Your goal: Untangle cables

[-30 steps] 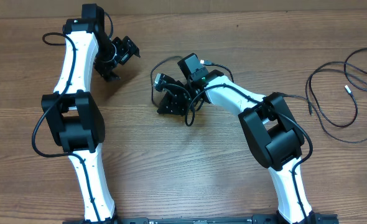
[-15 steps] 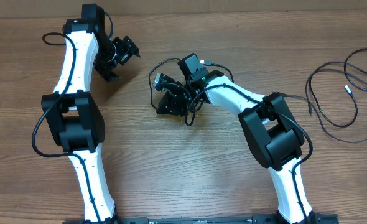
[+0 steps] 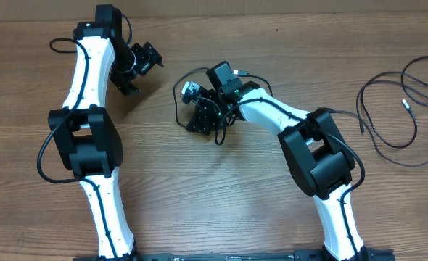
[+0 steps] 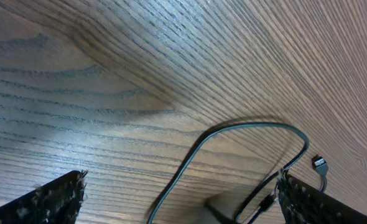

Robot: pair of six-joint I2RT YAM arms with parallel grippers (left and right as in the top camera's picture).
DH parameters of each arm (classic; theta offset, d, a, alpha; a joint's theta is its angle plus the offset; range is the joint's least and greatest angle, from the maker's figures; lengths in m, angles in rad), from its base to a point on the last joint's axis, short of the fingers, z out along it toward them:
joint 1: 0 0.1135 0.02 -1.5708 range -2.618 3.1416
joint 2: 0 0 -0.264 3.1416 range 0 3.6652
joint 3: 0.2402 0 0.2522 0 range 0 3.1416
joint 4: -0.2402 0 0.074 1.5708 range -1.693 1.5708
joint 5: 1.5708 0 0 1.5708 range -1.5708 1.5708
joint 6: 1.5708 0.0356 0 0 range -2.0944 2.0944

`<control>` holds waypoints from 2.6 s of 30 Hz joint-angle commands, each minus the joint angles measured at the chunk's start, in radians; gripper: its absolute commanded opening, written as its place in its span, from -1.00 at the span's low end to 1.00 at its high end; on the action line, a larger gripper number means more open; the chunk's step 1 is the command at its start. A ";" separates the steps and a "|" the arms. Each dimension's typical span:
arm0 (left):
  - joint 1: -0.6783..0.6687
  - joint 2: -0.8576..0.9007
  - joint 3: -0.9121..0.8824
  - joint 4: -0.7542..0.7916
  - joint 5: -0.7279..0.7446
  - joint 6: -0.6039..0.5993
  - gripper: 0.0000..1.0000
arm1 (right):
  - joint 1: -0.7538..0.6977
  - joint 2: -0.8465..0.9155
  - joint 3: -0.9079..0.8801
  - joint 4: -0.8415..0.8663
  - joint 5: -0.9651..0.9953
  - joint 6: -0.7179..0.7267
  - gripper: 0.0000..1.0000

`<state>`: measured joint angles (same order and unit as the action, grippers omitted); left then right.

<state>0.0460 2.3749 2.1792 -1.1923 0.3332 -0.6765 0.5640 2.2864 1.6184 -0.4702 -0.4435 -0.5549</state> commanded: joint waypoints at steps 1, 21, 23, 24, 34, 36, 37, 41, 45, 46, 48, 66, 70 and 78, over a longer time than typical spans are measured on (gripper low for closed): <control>-0.001 -0.007 -0.006 -0.001 -0.003 0.023 0.99 | -0.003 -0.008 0.007 -0.032 0.241 0.008 0.51; -0.001 -0.007 -0.006 -0.001 -0.003 0.023 0.98 | -0.054 -0.108 0.005 -0.118 0.501 0.044 0.79; -0.001 -0.007 -0.006 -0.001 -0.003 0.023 0.99 | -0.071 -0.106 0.004 -0.132 0.473 0.058 0.79; -0.001 -0.007 -0.006 -0.001 -0.004 0.023 0.99 | -0.079 -0.105 0.004 -0.143 0.448 0.058 0.79; -0.001 -0.007 -0.006 -0.001 -0.003 0.023 0.99 | -0.108 -0.077 0.004 -0.201 0.352 0.056 0.59; -0.001 -0.007 -0.006 -0.001 -0.003 0.023 0.99 | -0.108 -0.069 0.004 -0.197 0.352 0.049 0.62; -0.001 -0.007 -0.006 -0.001 -0.003 0.023 0.99 | -0.108 -0.068 0.004 -0.192 0.358 0.049 0.62; -0.001 -0.007 -0.006 -0.001 -0.003 0.023 0.99 | -0.106 -0.084 0.012 -0.151 0.469 0.050 0.64; -0.001 -0.007 -0.006 -0.001 -0.003 0.023 0.99 | -0.095 -0.114 0.033 -0.144 0.478 0.013 0.79; -0.001 -0.007 -0.006 -0.001 -0.004 0.023 0.99 | -0.092 -0.116 0.034 -0.143 0.466 -0.004 0.82; -0.001 -0.007 -0.006 -0.001 -0.003 0.023 0.99 | -0.084 -0.117 0.034 -0.143 0.430 -0.003 0.88; -0.001 -0.007 -0.006 -0.001 -0.003 0.023 0.99 | -0.117 -0.051 0.024 -0.203 0.286 -0.002 -0.19; -0.001 -0.007 -0.006 -0.001 -0.004 0.023 0.99 | -0.126 -0.046 0.023 -0.264 0.285 0.001 -0.34; -0.001 -0.007 -0.006 -0.001 -0.003 0.023 0.99 | -0.135 -0.046 0.023 -0.392 0.289 0.000 -0.24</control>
<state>0.0460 2.3749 2.1792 -1.1923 0.3332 -0.6762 0.4343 2.2204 1.6444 -0.8341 -0.1532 -0.5545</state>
